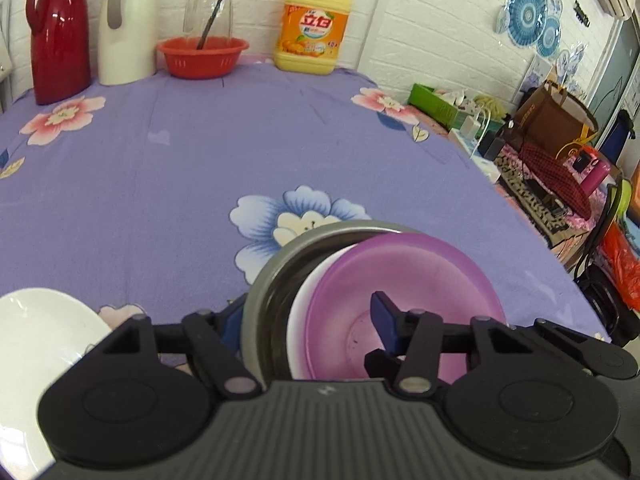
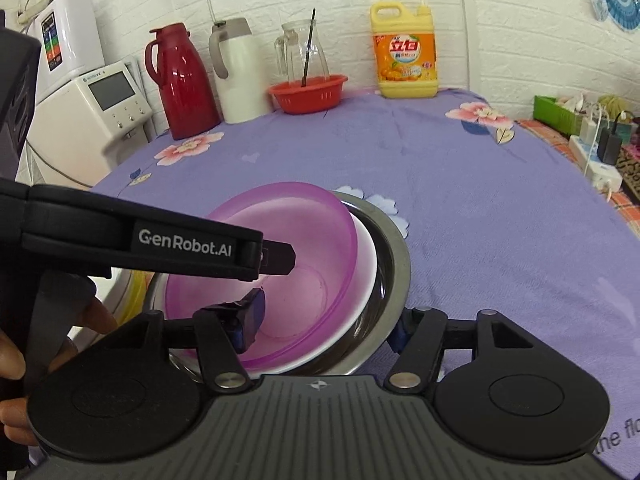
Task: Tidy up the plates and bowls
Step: 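Lower the pink bowl into the steel bowl and open the left tool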
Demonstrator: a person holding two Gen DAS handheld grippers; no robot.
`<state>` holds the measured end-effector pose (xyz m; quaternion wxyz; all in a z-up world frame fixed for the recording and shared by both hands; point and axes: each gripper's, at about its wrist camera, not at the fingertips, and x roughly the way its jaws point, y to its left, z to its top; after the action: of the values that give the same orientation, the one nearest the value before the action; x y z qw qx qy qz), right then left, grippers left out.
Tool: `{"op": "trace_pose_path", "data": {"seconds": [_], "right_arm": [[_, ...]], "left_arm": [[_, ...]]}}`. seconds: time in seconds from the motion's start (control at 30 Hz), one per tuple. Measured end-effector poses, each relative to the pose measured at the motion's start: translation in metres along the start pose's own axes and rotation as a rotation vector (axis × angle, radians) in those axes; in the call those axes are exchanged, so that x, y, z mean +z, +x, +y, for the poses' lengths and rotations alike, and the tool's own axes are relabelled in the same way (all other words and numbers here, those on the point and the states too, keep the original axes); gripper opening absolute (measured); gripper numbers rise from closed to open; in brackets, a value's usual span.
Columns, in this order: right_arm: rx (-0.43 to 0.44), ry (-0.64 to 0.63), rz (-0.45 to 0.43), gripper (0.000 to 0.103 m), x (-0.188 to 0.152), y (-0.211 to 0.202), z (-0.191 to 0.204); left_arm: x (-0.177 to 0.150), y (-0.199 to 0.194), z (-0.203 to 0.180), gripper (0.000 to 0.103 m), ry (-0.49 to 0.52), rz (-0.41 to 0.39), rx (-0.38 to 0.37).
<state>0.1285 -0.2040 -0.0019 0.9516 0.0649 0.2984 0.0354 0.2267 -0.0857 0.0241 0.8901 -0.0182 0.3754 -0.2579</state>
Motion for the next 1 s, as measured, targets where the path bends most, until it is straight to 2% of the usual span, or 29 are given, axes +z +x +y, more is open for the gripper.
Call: {"op": "trace_pose_path", "data": {"seconds": [0.13,0.27,0.37,0.47,0.67,1.0], "right_arm": [[-0.02,-0.027,-0.036,0.103,0.005,-0.01,0.007],[0.006,-0.066,-0.056,0.103,0.011,-0.014,0.027],[0.054,-0.108,-0.067,0.103,0.015,-0.012,0.052],[0.136,-0.143,-0.06,0.103,0.017,-0.004,0.082],[0.293,-0.204,-0.001,0.103,0.011,0.02,0.137],[0.328,-0.258,0.064,0.103,0.007,0.038,0.171]], "left_arm": [[0.002,-0.016,-0.002,0.052,0.001,-0.046,-0.005],[-0.001,-0.039,0.016,0.052,-0.023,-0.093,0.024],[-0.007,-0.062,0.04,0.052,-0.059,-0.128,0.074],[-0.018,-0.085,0.069,0.053,-0.098,-0.151,0.155],[-0.045,-0.114,0.12,0.053,-0.192,-0.148,0.281],[-0.062,-0.119,0.154,0.053,-0.248,-0.133,0.305]]}}
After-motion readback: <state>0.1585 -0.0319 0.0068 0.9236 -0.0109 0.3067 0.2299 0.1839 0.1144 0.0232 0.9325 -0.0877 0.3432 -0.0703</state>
